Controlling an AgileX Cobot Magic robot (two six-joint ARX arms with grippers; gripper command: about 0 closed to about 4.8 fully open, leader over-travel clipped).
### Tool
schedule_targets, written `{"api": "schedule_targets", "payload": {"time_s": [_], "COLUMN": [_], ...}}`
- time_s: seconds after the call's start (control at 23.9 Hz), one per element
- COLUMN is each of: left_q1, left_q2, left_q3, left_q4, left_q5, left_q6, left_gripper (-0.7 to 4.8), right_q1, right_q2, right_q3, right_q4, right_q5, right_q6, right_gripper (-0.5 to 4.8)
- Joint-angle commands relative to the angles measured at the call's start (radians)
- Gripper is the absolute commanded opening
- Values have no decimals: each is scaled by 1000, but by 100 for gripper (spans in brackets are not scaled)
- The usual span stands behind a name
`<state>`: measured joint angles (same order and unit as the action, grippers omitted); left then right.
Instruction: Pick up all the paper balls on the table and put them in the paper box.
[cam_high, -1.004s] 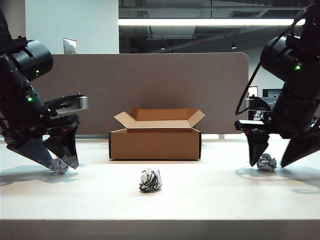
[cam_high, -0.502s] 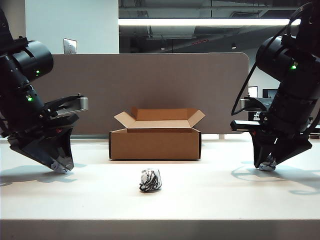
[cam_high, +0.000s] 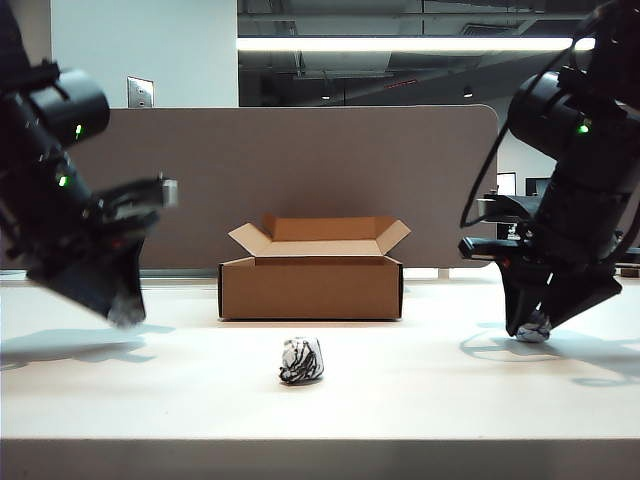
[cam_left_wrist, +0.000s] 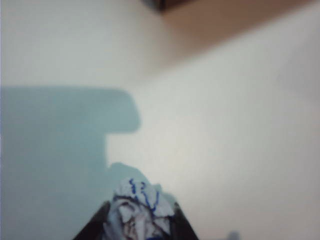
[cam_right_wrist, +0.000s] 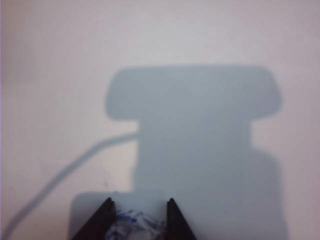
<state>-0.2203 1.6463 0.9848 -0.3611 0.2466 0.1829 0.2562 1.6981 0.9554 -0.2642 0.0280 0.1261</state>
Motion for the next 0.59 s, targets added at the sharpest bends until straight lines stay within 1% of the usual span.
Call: {"api": "schedule_targets", "payload": {"time_s": [0.04, 0.13, 0.25, 0.29, 0.38, 0.46, 0.59], "left_q1": [0, -1, -26, -45, -57, -80, -95], "left_q2": [-14, -14, -11, -5, 3, 23, 56], "left_q3": [121, 180, 314, 363, 397, 431, 446], "left_q4": [-76, -96, -92, -75, -41, 10, 103], "left_q5": [3, 5, 10, 28, 55, 56, 53], "left_q6": [-4, -4, -13, -16, -17, -16, -17], "left_gripper": [147, 147, 147, 147, 147, 148, 152], "right_q1": [1, 1, 6, 24, 39, 78, 119], "right_q2": [-7, -7, -6, -6, -2, 19, 68], "right_q3": [84, 129, 245, 286, 333, 398, 470], "right_q4": [-24, -32, -27, -15, 13, 38, 61], "right_q5": [-13, -47, -143, -166, -212, -216, -185], "right_q6": [-3, -3, -2, -3, -11, -60, -113], "right_gripper": [147, 147, 147, 147, 148, 148, 147]}}
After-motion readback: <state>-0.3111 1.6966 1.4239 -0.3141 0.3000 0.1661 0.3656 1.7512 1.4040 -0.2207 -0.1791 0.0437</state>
